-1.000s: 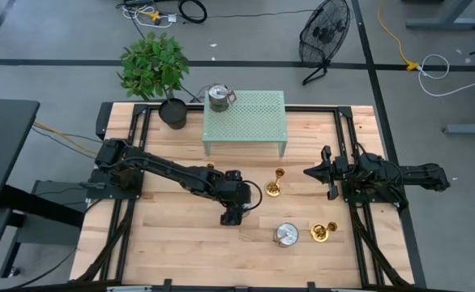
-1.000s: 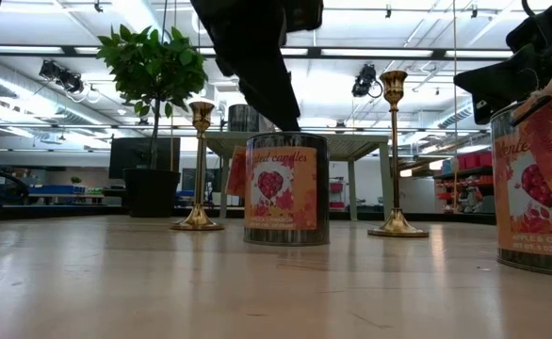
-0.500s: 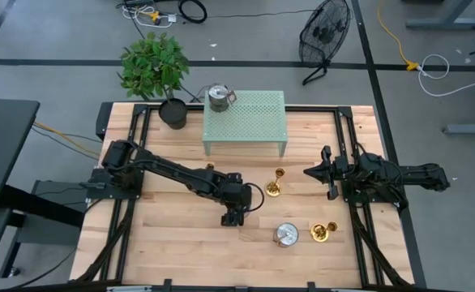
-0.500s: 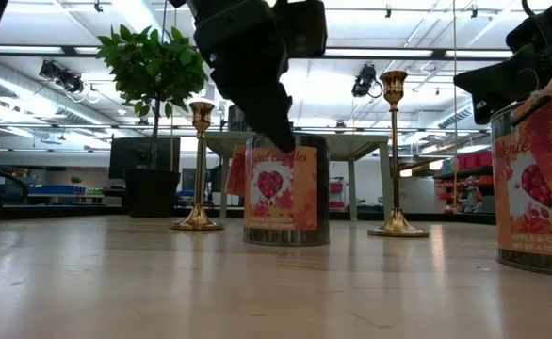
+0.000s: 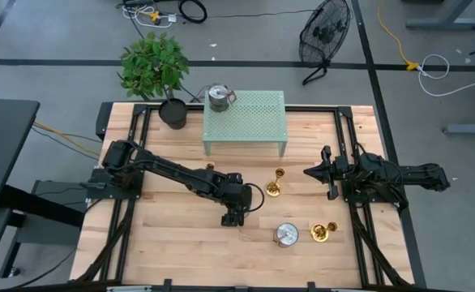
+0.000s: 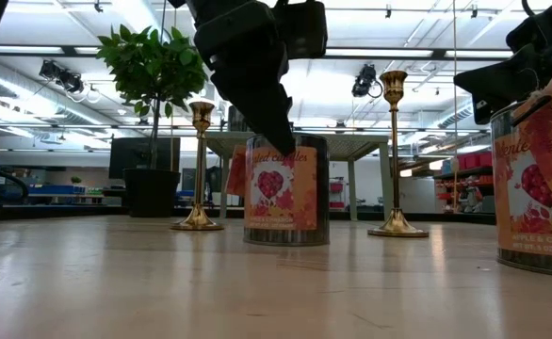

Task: Pick & Place candle stick holders
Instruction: Put the top silver scented candle on the shelf

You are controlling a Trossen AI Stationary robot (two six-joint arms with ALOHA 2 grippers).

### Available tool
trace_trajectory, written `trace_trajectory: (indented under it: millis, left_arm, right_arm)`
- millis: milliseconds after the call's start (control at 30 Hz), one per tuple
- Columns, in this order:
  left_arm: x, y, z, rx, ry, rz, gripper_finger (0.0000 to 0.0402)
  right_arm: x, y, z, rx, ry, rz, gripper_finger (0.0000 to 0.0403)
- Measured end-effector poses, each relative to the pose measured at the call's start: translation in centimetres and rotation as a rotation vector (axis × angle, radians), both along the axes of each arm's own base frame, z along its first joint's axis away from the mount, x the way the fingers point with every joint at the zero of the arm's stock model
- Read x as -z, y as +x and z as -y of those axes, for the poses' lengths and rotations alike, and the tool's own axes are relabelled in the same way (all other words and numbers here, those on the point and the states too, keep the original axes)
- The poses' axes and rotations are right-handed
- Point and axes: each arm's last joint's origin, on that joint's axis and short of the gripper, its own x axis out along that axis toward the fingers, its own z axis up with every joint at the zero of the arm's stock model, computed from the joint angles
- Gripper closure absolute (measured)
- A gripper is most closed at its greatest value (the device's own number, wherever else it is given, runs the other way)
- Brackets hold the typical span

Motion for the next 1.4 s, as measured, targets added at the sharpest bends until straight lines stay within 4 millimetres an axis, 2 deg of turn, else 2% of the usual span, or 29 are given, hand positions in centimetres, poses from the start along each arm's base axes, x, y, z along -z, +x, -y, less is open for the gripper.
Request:
trace_trajectory:
  millis: [333,1233,1400]
  left_arm:
    - [0.00,0.00,-0.02,-0.005,-0.001,0.000,0.0017]
    - [-0.01,-0.10,0.50,-0.026,-0.019,0.002,0.0019]
    - [-0.66,0.09,0.61,-0.033,-0.033,0.006,0.0019]
  right_arm:
    - [0.00,0.00,0.00,0.000,0.000,0.000,0.0400]
    - [0.01,0.00,0.00,0.000,0.000,0.000,0.0400]
    - [-0.01,0.00,0.00,0.000,0.000,0.000,0.0400]
